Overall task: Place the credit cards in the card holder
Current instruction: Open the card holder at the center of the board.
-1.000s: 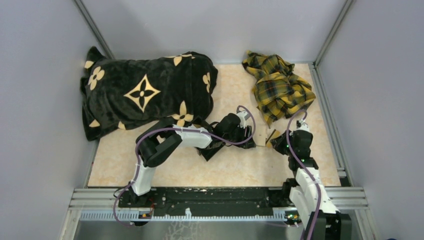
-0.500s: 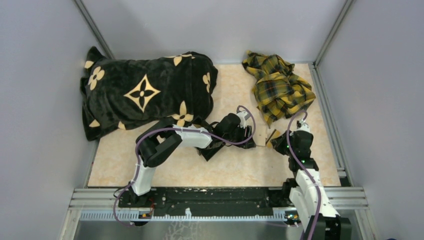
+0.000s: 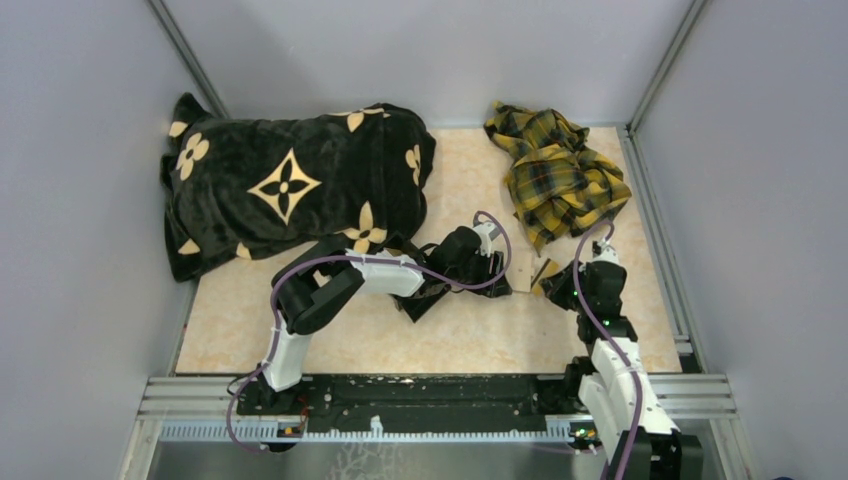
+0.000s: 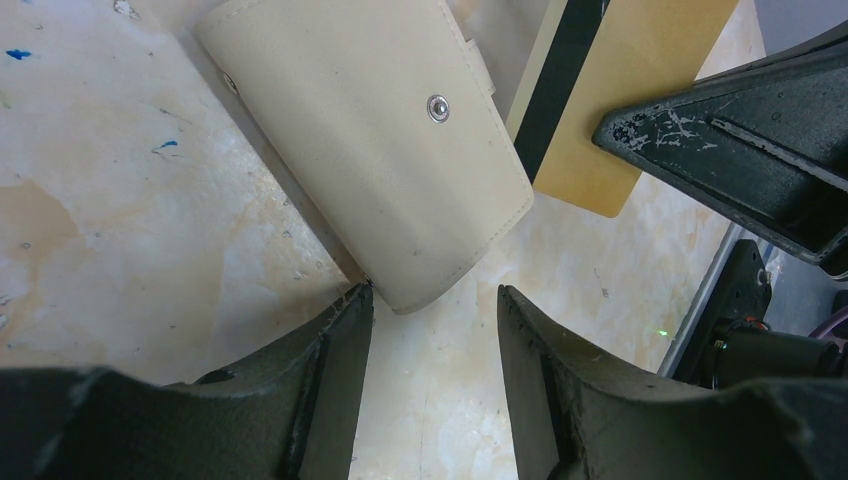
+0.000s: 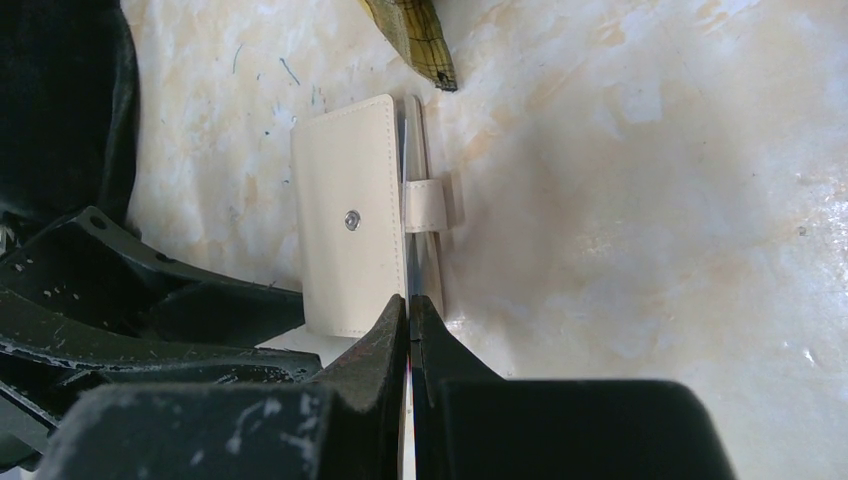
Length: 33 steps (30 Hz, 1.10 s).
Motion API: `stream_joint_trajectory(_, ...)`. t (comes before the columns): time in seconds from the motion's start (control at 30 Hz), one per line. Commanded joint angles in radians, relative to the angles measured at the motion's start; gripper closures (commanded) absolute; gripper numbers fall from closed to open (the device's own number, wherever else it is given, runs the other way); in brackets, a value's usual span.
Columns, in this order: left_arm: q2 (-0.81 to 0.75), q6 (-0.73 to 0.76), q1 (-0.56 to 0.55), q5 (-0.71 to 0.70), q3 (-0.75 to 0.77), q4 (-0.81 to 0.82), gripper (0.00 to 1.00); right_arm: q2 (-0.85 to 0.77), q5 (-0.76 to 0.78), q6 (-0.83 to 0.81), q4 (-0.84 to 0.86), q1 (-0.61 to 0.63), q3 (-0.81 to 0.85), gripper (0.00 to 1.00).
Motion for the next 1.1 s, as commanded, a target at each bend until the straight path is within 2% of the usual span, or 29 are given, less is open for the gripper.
stream_joint_trajectory(0.0,0.061,0.023,-0.002,-0.032,-0.039,-0.171,0.43,0.002,-0.024,0.007,0.058,-0.006,0.018,1.0)
stream_joint_trajectory(0.8,0.023,0.028,-0.001,-0.052,-0.061,-0.176,0.42,0.022,-0.114,0.056,0.158,-0.007,-0.014,1.0)
stream_joint_trajectory(1.07,-0.044,0.025,-0.001,-0.079,-0.085,-0.191,0.4,0.04,-0.13,0.055,0.182,-0.006,-0.005,1.0)
